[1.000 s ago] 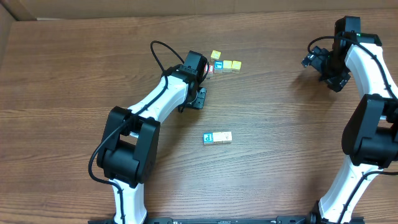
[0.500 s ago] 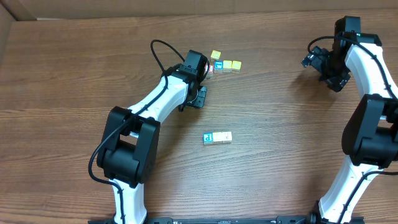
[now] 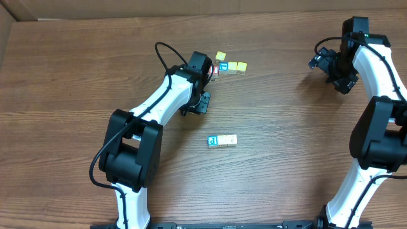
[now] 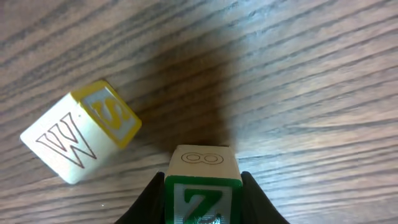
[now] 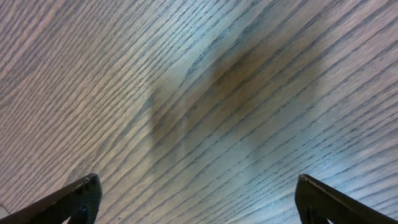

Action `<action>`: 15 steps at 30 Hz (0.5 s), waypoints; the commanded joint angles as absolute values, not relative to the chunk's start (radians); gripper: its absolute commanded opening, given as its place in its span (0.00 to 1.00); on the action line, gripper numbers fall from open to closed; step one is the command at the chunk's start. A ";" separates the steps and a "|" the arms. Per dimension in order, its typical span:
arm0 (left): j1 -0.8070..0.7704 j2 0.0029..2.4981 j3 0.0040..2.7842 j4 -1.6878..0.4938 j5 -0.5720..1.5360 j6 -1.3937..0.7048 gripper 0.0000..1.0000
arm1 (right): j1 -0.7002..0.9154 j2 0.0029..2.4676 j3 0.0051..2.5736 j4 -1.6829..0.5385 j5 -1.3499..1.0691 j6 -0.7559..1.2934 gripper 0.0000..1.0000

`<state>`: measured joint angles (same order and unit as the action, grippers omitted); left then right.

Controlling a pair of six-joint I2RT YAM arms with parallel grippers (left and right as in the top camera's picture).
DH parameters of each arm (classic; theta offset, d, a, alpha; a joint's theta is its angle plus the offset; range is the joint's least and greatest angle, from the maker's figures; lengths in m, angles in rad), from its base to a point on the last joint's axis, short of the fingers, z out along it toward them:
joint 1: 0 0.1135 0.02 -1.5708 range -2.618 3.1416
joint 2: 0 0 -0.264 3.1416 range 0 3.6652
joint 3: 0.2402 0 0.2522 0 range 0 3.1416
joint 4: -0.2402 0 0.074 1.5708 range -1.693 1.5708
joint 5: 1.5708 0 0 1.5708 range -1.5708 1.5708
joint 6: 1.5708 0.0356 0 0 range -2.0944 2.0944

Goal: Flip 5 blocks
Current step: 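Lift the Z block with the left gripper and rotate it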

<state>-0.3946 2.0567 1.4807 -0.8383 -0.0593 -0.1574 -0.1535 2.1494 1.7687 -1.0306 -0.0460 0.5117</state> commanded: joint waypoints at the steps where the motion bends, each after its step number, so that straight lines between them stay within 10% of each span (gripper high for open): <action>1: -0.393 1.986 1.527 -0.839 -0.040 -0.165 0.20 | -0.153 2.119 1.785 -1.025 -0.046 0.508 1.00; 15: -0.393 1.961 1.526 -1.121 -0.032 -0.319 0.15 | -0.153 2.119 1.785 -1.025 -0.046 0.508 1.00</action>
<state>-0.3946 1.9842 1.5112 -1.0927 -0.0414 -0.2409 -0.1535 2.1494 1.7687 -1.0302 -0.0460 0.5117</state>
